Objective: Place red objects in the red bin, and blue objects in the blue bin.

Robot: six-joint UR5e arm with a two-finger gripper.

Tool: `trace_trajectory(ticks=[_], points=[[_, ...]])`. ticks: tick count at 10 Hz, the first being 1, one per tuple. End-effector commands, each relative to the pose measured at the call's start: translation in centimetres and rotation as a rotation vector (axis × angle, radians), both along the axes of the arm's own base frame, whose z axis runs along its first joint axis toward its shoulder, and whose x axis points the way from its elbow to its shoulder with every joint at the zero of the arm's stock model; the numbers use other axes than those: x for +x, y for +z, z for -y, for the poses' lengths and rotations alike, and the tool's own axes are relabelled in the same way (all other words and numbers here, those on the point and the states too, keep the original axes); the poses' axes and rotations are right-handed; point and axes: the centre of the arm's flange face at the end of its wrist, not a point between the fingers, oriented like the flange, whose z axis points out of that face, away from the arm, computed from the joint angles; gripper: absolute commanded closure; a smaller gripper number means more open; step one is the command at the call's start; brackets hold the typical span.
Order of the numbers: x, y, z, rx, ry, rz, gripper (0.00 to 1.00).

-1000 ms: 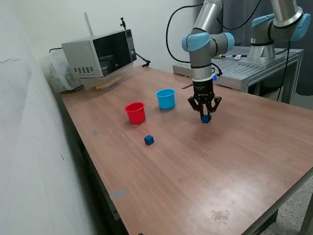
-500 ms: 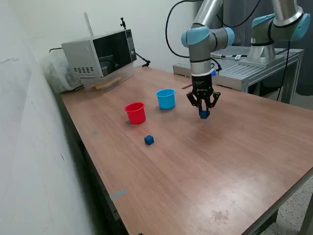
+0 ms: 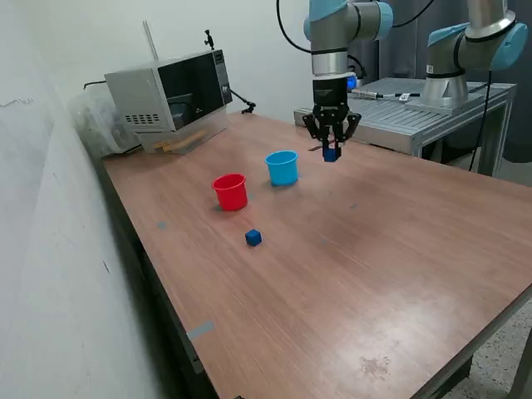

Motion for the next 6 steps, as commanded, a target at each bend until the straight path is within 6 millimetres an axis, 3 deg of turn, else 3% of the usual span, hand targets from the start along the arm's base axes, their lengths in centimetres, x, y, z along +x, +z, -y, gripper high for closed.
trace_trajectory(ticks=[1, 3, 6], points=[[-0.6, 2.1, -12.5, 0.024, -0.2, -0.009, 1.0], [-0.4, 1.6, -16.5, 0.025, -0.254, -0.001, 1.0], [-1.5, -1.2, -17.8, 0.019, -0.264, 0.037, 1.0]])
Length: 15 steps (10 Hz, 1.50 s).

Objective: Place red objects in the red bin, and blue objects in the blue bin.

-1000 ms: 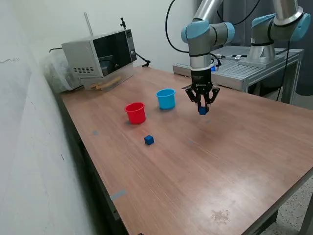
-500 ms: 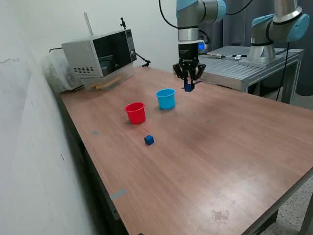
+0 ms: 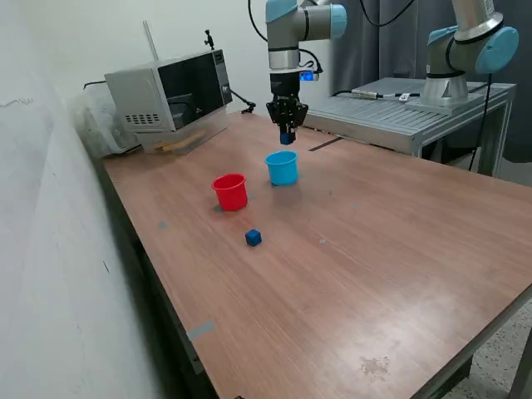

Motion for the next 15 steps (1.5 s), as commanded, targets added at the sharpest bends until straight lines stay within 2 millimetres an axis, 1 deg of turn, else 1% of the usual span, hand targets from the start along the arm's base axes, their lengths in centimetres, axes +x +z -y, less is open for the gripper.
trace_trajectory(ticks=[1, 2, 3, 6, 7, 8, 9, 13, 14, 15], points=[[-1.1, -2.3, -2.7, -0.006, -0.032, 0.029, 1.0], [-1.6, -3.1, -2.9, -0.008, -0.032, 0.036, 1.0], [-1.6, -3.6, -2.9, -0.011, -0.032, 0.043, 1.0], [-1.7, -3.9, -3.0, -0.012, -0.034, 0.046, 1.0], [-1.5, -4.0, -3.9, -0.012, -0.047, 0.048, 1.0], [-1.5, -4.0, -4.3, -0.011, -0.054, 0.048, 1.0], [-1.4, -4.0, -4.6, -0.011, -0.058, 0.048, 0.0], [-1.3, -3.9, -4.7, 0.007, -0.062, 0.054, 0.0], [-1.1, -3.2, -4.8, 0.03, -0.067, 0.054, 0.0], [-1.0, -0.9, -4.4, 0.041, -0.066, 0.018, 0.0]])
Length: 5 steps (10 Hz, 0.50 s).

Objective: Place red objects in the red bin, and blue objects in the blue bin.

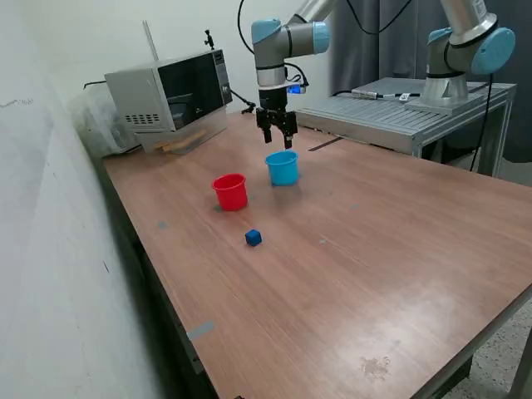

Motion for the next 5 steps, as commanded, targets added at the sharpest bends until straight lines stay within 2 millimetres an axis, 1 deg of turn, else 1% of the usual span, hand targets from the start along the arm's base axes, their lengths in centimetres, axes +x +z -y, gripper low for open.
trace_trajectory(ticks=[1, 2, 3, 4, 5], points=[[0.5, 5.7, 1.0, 0.049, 0.003, -0.074, 0.0], [1.8, 10.2, 1.8, 0.049, -0.008, -0.081, 0.0], [2.3, 14.1, 5.6, 0.046, 0.035, -0.091, 0.0], [3.2, 18.4, 8.5, 0.049, 0.065, -0.116, 0.0], [4.1, 22.5, 10.9, 0.05, 0.072, -0.144, 0.0]])
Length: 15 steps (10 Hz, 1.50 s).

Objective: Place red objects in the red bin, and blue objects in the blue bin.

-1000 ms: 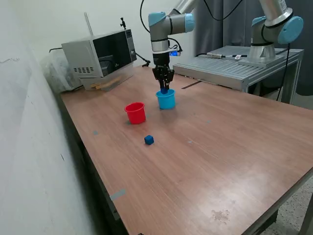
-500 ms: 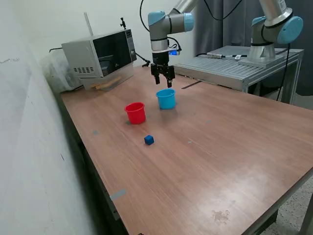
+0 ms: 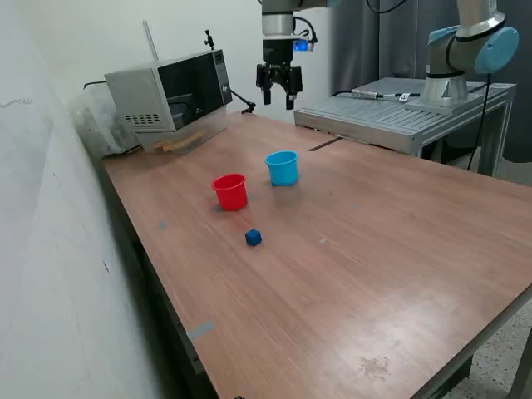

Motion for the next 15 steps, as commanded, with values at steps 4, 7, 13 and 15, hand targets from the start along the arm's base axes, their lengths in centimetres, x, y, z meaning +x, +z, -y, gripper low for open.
trace_trajectory(ticks=[4, 7, 13, 15], points=[[4.0, 19.8, 16.5, -0.008, 0.136, -0.136, 0.0], [-3.3, 16.6, 21.6, -0.02, 0.19, -0.121, 0.0], [-15.7, -6.1, 21.4, -0.022, 0.184, -0.046, 0.0], [-16.8, -11.8, 21.1, -0.022, 0.178, -0.015, 0.0]])
